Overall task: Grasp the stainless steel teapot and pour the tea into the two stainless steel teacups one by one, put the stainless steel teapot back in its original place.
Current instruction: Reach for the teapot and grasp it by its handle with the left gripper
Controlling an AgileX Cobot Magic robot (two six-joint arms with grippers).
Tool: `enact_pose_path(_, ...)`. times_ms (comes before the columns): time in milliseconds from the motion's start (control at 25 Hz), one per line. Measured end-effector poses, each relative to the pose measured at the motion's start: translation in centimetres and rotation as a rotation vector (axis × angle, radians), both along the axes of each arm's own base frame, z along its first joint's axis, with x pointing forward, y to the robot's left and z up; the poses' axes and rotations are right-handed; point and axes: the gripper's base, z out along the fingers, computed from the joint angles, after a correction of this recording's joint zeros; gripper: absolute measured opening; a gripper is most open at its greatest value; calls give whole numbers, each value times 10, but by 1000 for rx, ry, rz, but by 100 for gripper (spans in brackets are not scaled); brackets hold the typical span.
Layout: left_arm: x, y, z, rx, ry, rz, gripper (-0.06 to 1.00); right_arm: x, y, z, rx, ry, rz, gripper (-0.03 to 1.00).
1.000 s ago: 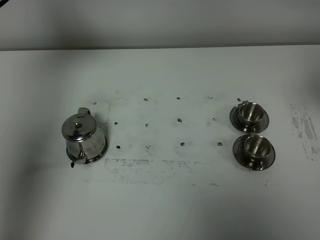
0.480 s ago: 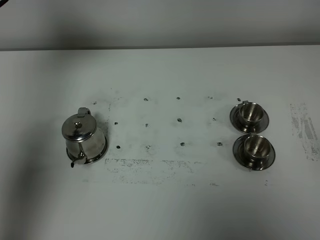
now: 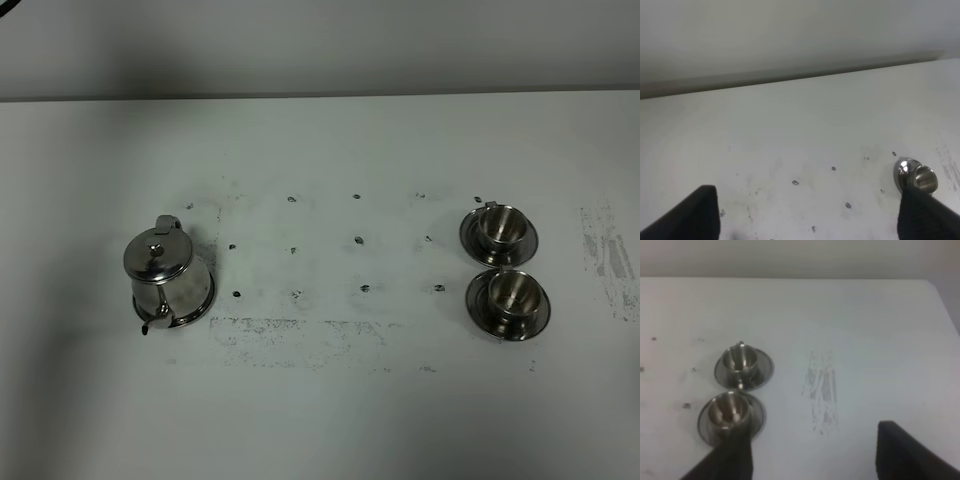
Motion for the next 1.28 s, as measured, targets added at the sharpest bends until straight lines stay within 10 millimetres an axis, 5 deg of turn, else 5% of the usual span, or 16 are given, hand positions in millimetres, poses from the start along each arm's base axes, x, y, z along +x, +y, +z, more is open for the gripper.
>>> enact_pose_path(360, 0, 0, 0, 0, 0, 0, 69, -22, 4, -11, 9, 52, 0, 51)
enact_pose_path(560, 0, 0, 0, 0, 0, 0, 69, -21, 3, -34, 16, 99, -1, 51)
enact_pose_path(1280, 0, 0, 0, 1, 0, 0, 69, -41, 2, -43, -15, 34, 14, 51)
